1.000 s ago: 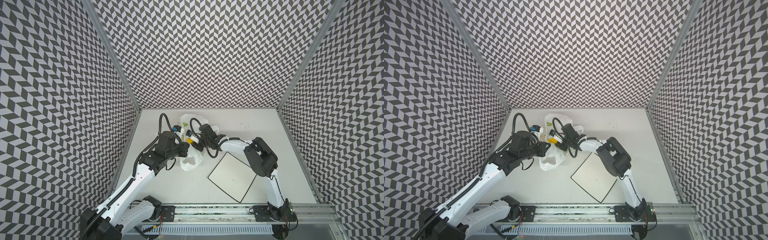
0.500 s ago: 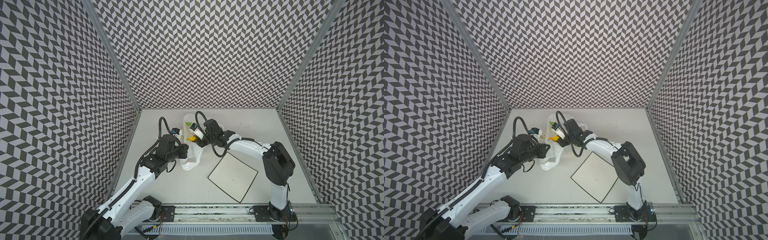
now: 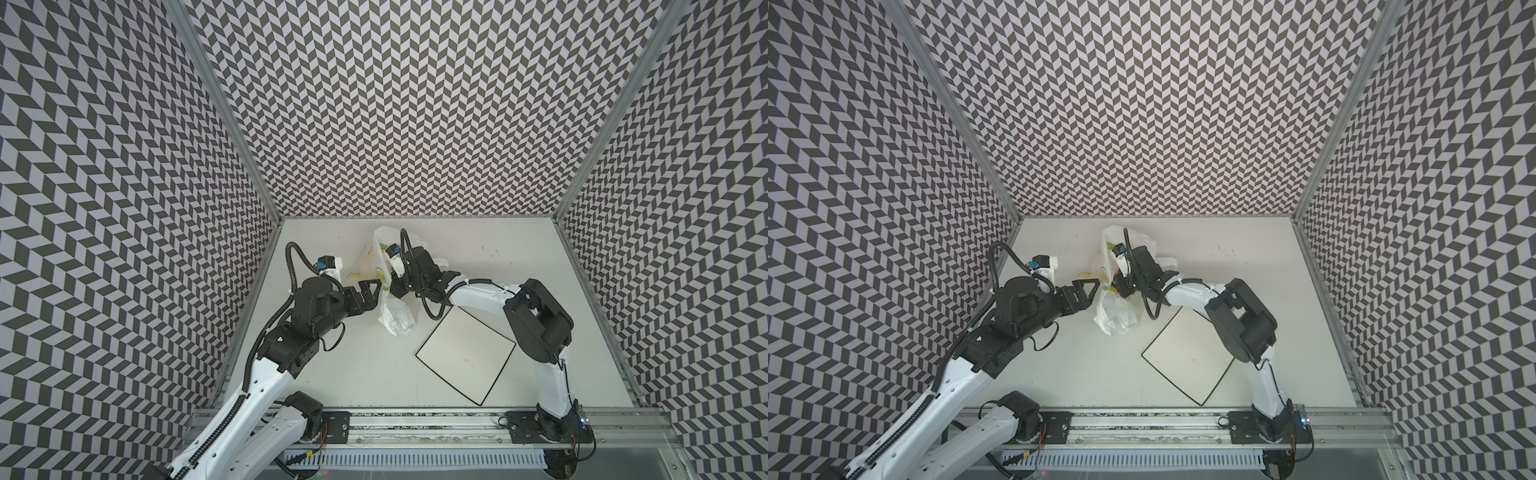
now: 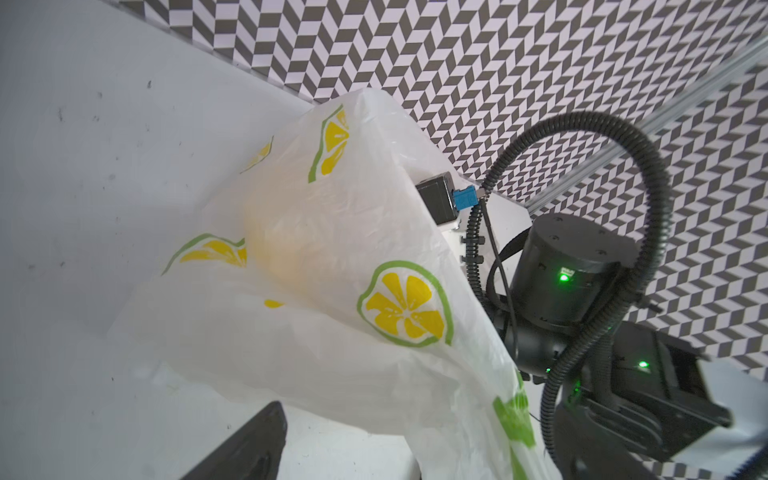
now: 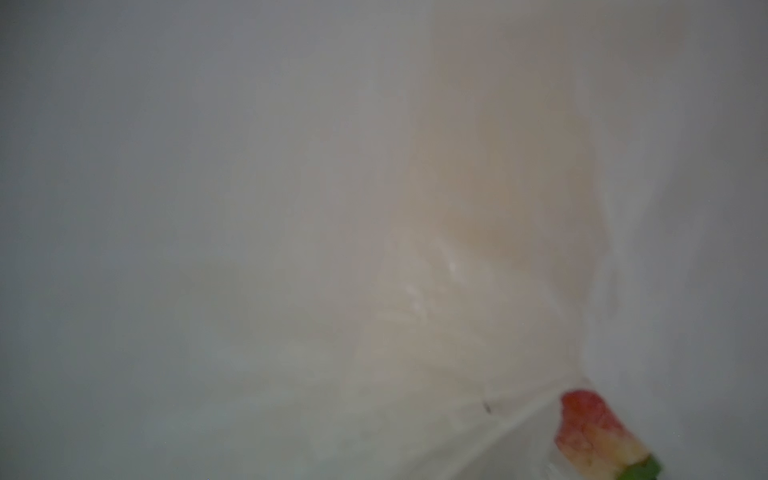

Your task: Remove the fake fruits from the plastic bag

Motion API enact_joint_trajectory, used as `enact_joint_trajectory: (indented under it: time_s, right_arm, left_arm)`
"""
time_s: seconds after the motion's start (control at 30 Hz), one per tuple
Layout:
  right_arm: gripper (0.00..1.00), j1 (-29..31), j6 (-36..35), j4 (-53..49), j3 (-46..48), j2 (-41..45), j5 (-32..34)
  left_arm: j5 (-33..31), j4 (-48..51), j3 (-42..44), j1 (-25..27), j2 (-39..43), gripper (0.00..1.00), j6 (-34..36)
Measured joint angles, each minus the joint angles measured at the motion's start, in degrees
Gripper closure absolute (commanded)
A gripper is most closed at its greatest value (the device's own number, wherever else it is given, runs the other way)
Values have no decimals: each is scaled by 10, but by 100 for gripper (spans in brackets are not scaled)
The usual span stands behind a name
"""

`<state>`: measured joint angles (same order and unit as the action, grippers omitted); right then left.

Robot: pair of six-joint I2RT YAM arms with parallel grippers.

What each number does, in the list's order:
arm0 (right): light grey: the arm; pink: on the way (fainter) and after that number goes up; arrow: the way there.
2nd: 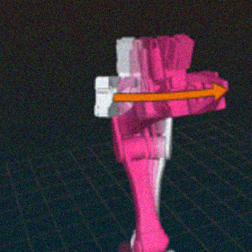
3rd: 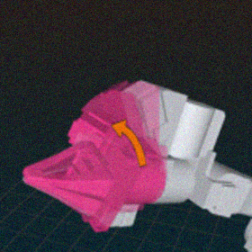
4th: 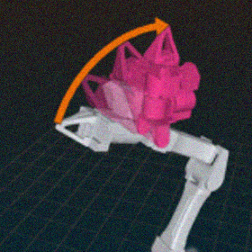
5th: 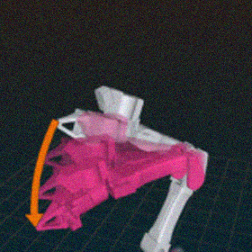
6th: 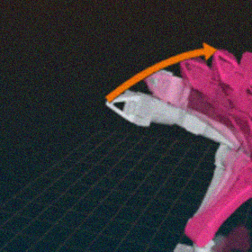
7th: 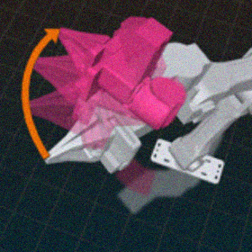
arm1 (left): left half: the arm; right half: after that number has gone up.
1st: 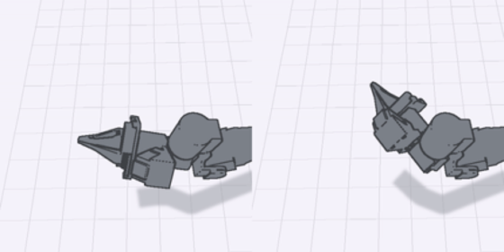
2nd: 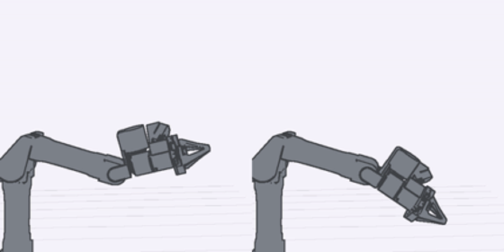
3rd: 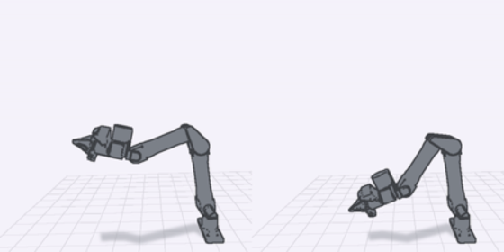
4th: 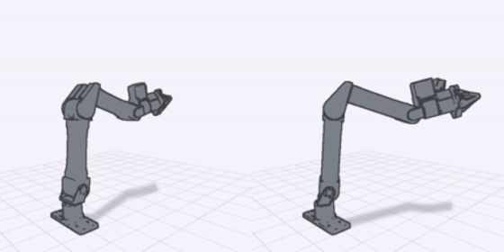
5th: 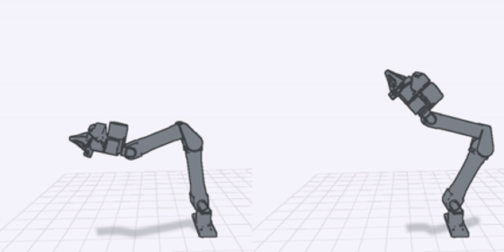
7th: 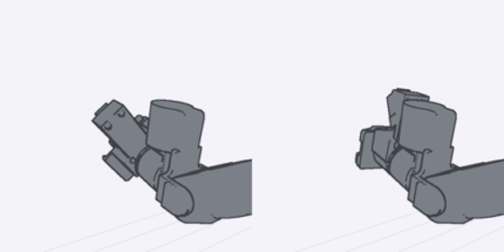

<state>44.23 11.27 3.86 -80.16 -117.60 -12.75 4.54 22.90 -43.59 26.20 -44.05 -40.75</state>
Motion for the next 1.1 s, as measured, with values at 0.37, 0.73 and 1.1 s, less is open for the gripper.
enact_joint_trajectory:
  time_s: [0.37,0.73,1.1]
  right_arm:
    - [100,21,57,-35,-13,11,7]
    - [100,11,18,-131,6,93,4]
    - [100,6,-3,-147,12,94,3]
  left_arm:
    - [22,-16,49,-2,-27,0,-101]
    - [2,-43,87,-100,-38,0,-240]
    - [48,-100,142,-104,-115,33,-352]
